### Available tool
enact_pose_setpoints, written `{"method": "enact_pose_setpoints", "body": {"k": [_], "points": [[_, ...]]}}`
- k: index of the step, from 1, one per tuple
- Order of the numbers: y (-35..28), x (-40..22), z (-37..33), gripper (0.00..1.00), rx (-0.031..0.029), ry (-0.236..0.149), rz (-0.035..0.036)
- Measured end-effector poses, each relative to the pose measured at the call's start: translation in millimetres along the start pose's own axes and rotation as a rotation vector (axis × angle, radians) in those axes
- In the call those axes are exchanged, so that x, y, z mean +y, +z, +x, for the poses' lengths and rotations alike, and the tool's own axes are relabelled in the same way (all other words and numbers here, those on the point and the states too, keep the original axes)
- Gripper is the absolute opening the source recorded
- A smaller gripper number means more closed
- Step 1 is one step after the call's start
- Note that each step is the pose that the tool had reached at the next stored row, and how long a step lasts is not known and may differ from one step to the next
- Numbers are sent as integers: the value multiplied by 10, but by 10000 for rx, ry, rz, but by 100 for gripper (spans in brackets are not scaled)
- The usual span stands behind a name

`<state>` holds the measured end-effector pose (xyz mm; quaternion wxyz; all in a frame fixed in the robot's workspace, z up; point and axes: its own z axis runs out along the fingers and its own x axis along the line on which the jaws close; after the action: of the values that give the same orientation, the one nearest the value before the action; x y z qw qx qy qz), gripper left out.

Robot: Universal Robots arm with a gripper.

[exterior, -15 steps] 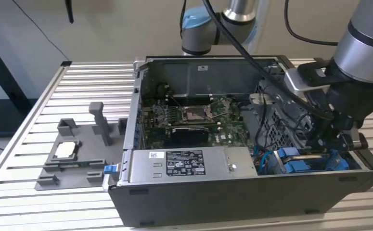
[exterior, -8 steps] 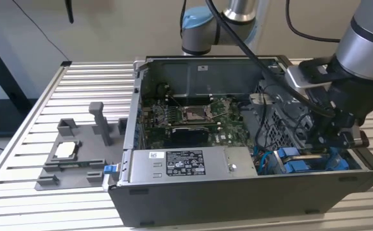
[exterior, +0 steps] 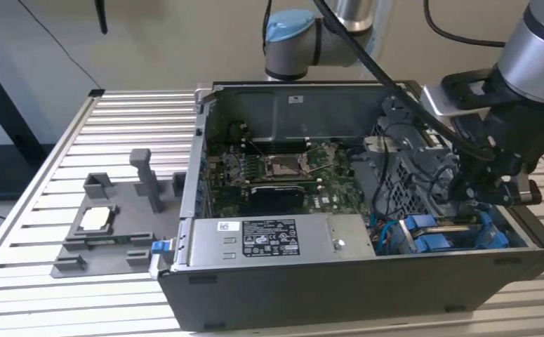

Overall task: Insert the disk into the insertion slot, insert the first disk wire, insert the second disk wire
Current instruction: 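Insert the second disk wire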

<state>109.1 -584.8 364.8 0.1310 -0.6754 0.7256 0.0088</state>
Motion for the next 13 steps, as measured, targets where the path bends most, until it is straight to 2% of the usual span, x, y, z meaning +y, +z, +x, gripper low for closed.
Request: {"method": "enact_pose_setpoints", "body": {"k": [3, 5, 6, 13], "points": [[-46, -6, -10, 24, -180, 30, -10], [-82, -2, -16, 24, -270, 48, -14], [-91, 2, -18, 24, -296, 53, -16], [-110, 76, -15, 24, -310, 56, -20]]}}
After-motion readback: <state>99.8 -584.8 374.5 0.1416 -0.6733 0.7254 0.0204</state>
